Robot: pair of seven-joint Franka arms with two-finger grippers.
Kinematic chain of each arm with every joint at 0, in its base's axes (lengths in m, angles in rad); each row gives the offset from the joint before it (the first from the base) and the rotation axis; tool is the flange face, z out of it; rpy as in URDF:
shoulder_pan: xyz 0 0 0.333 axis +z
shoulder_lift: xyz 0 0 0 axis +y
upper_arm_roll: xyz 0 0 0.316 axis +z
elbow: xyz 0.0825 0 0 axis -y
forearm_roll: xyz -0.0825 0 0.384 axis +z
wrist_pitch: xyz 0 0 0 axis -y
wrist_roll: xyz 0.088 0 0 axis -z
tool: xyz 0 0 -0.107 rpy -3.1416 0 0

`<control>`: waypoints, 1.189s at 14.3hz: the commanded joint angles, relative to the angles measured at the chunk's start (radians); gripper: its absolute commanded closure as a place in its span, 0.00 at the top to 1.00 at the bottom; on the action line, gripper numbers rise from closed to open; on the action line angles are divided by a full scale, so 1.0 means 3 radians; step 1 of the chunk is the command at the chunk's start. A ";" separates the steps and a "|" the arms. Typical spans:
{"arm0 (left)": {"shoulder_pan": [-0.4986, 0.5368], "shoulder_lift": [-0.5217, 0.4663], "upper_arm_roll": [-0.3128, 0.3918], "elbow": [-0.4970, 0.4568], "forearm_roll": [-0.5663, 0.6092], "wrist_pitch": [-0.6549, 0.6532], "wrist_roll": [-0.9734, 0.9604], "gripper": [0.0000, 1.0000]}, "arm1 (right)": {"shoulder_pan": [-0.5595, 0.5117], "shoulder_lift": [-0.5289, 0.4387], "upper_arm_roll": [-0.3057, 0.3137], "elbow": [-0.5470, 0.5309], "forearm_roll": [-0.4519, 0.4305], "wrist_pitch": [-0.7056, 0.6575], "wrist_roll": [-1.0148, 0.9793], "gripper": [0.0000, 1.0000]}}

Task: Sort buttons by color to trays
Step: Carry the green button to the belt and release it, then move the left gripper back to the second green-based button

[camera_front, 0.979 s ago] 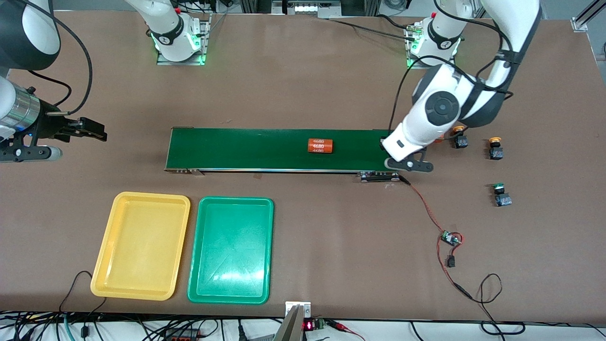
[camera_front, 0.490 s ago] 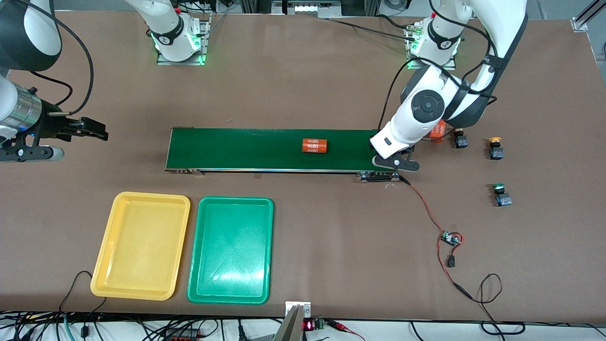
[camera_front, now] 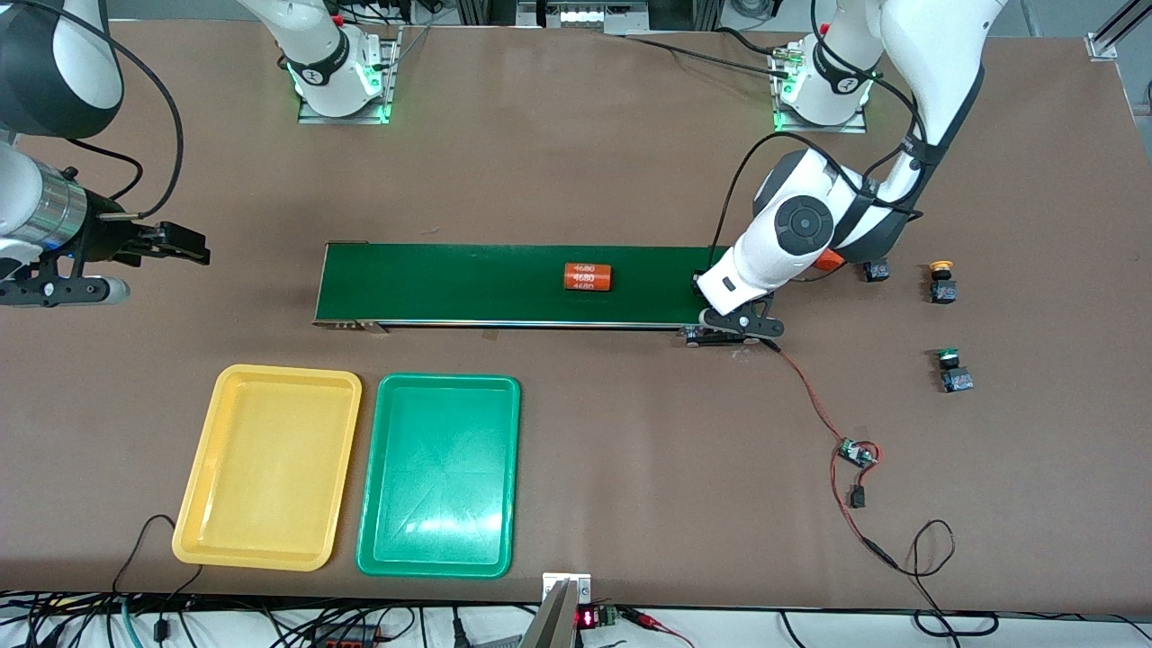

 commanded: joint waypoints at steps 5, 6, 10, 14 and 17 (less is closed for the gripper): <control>0.0145 -0.0458 0.0054 0.0040 -0.0060 -0.0109 0.0041 1.00 | -0.0007 -0.0089 0.0001 -0.0077 0.0049 0.0001 -0.0001 1.00; 0.0287 -0.0509 0.0075 0.0045 -0.0060 -0.0150 0.0015 1.00 | -0.0007 -0.0089 0.0001 -0.0077 0.0049 0.0001 -0.0001 1.00; 0.0911 -0.0469 0.0126 0.0030 -0.0060 -0.0156 0.0051 1.00 | -0.0007 -0.0089 0.0001 -0.0072 0.0049 0.0001 -0.0001 1.00; 0.1372 -0.0285 0.0131 0.0030 -0.0050 -0.0156 0.0061 1.00 | -0.0007 -0.0089 0.0001 -0.0066 0.0049 -0.0014 -0.0001 1.00; 0.1663 -0.0178 0.0136 0.0045 -0.0009 -0.0146 0.0295 1.00 | -0.0007 -0.0089 0.0001 -0.0056 0.0049 -0.0025 -0.0001 1.00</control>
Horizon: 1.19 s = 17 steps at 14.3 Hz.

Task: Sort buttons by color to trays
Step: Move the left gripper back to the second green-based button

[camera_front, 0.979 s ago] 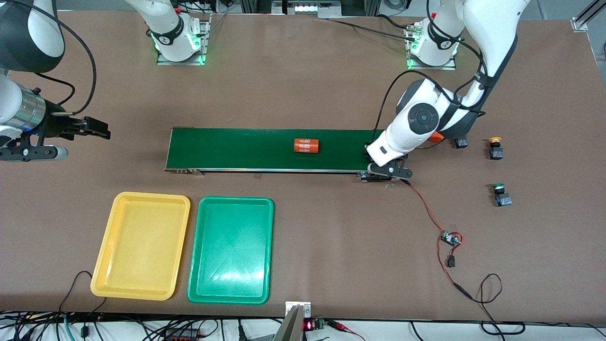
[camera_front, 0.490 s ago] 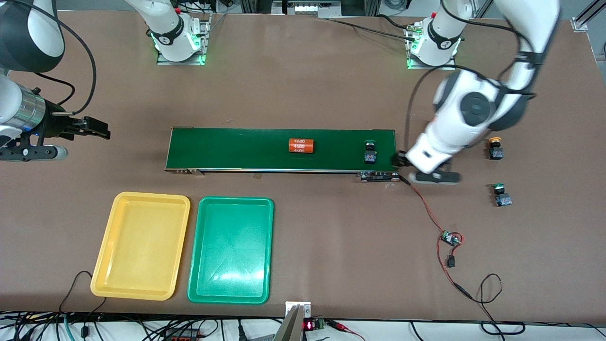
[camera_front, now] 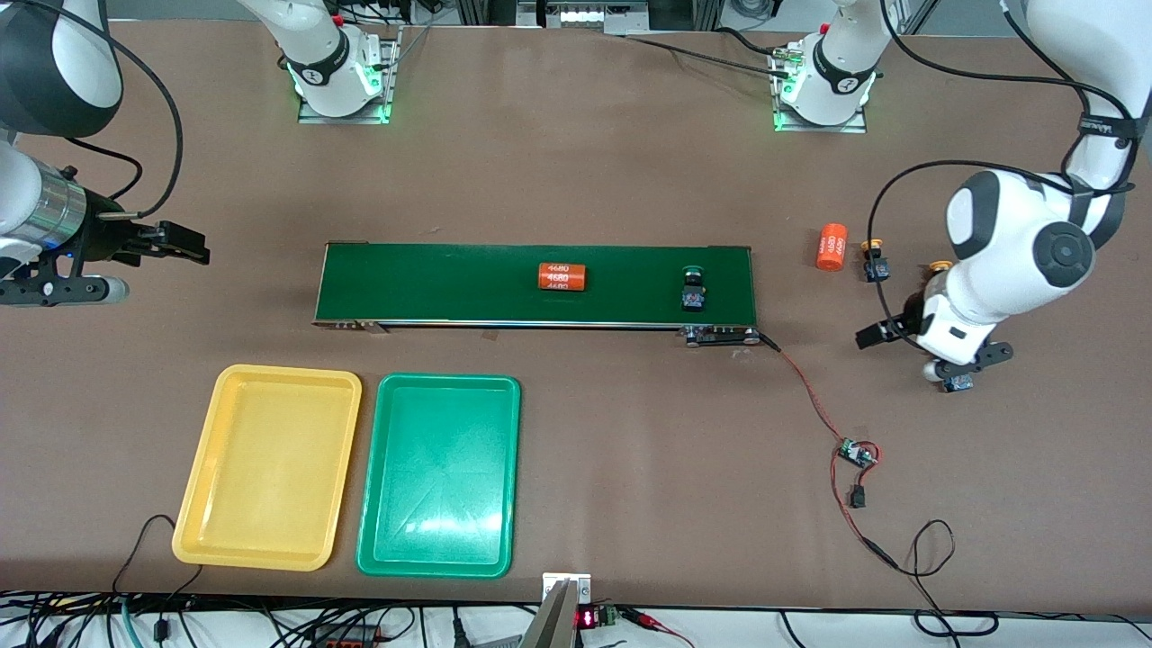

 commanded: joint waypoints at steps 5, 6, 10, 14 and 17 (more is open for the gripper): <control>0.0383 0.0220 0.0198 0.0126 -0.0011 0.0032 0.0872 1.00 | -0.0002 -0.0094 0.0001 -0.0046 0.0054 -0.0044 -0.0012 1.00; 0.0403 0.0281 0.0234 0.0162 0.0004 0.0052 0.0944 1.00 | -0.0002 -0.0124 0.0001 -0.0056 0.0049 -0.0059 -0.0017 1.00; 0.0506 0.0557 0.0244 0.0326 0.0357 0.0323 0.0991 1.00 | -0.0028 -0.0364 0.0021 -0.0295 0.0049 -0.0100 -0.0017 1.00; 0.0506 0.0716 0.0290 0.0520 0.0373 0.0333 0.0980 1.00 | -0.0022 -0.0503 0.0026 -0.0332 0.0059 -0.0182 -0.0022 1.00; 0.0490 0.0885 0.0290 0.0679 0.0418 0.0318 0.0980 1.00 | -0.0114 -0.0686 0.0042 -0.0525 0.0070 -0.0223 -0.0058 1.00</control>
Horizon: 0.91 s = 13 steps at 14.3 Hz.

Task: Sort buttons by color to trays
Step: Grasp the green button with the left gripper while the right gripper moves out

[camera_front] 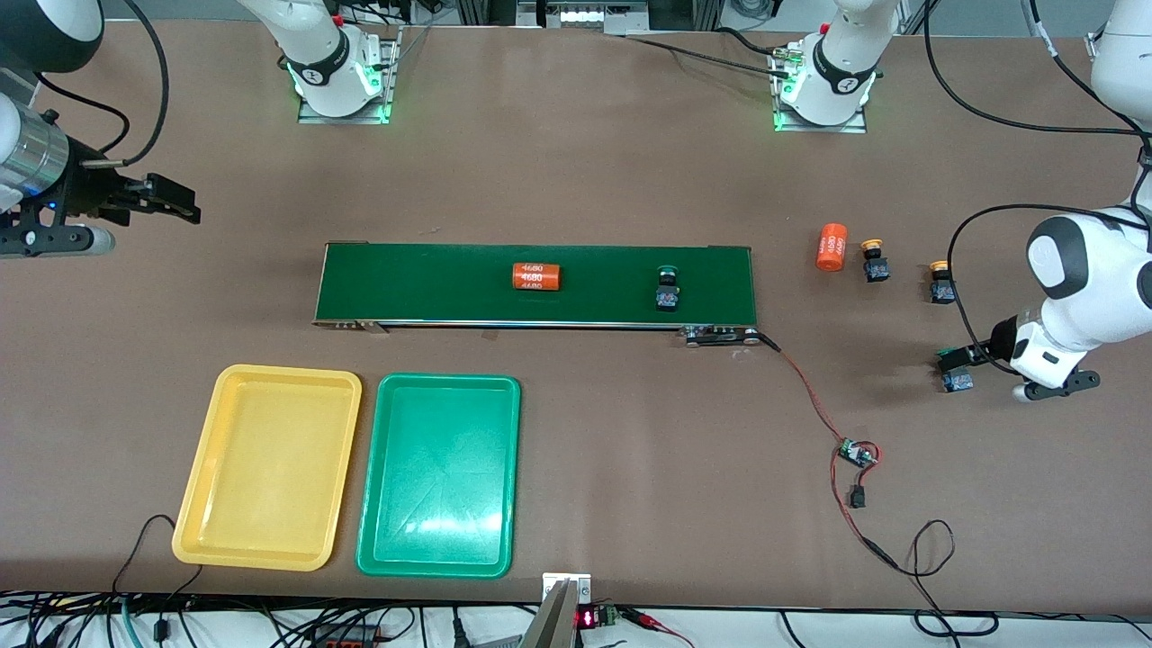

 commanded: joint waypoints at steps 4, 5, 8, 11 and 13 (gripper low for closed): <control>0.0001 0.0244 0.0000 0.0179 0.0137 -0.0041 0.0078 0.98 | -0.0858 -0.0937 0.0776 -0.1027 0.0278 0.0292 -0.0049 1.00; 0.0001 0.0249 0.0005 0.0179 0.0137 -0.0041 0.0078 0.99 | -0.0935 -0.1039 0.0894 -0.1104 0.0325 0.0297 -0.0003 1.00; -0.0009 0.0280 0.0005 0.0184 0.0137 -0.0016 0.0083 0.98 | -0.0926 -0.1356 0.1089 -0.1507 0.0335 0.0506 0.0109 1.00; -0.0030 0.0387 0.0005 0.0311 0.0213 -0.0006 0.0088 0.96 | -0.0870 -0.1368 0.1476 -0.1595 0.0519 0.0716 0.0603 1.00; -0.0030 0.0428 0.0005 0.0368 0.0382 0.0000 0.0088 0.95 | -0.0854 -0.1322 0.1803 -0.1595 0.0525 0.0920 0.1013 1.00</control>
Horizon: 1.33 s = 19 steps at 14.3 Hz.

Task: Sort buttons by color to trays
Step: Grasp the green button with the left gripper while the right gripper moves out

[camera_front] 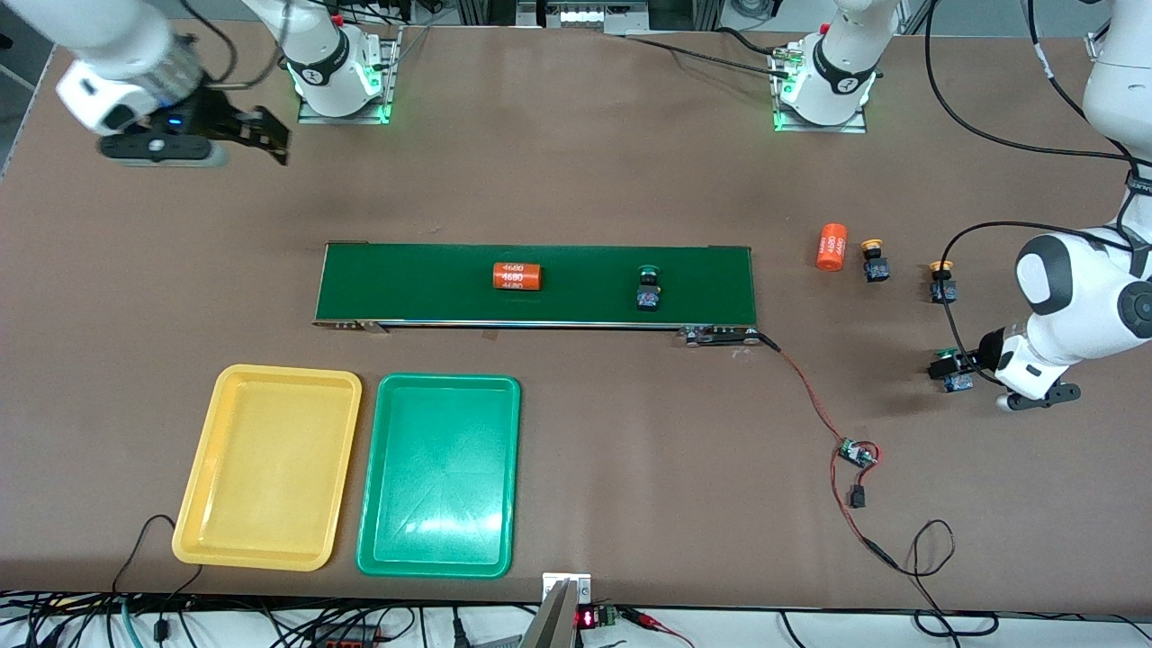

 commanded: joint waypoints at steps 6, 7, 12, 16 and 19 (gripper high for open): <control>-0.0018 0.0159 0.0003 0.0172 0.0289 0.0154 0.0053 0.64 | -0.0016 0.0288 0.0505 -0.0045 0.0314 0.0709 0.0415 1.00; -0.0018 0.0159 0.0003 0.0172 0.0300 0.0154 0.0053 0.52 | -0.0011 0.0359 0.0515 -0.0045 0.0314 0.0760 0.0415 1.00; -0.0013 0.0058 0.0003 0.0121 0.0305 0.0123 0.0251 0.11 | 0.0065 0.0656 0.0541 -0.0024 0.0340 0.1083 0.0390 1.00; -0.0018 -0.0228 -0.0079 0.0044 0.0300 -0.0121 0.0599 0.08 | 0.0224 0.0911 0.0587 0.0027 0.0279 0.1266 0.0512 1.00; -0.0079 -0.0458 -0.0354 0.0044 0.0254 -0.0648 0.0768 0.03 | 0.0372 0.1019 0.0592 0.0068 0.0090 0.1298 0.0716 1.00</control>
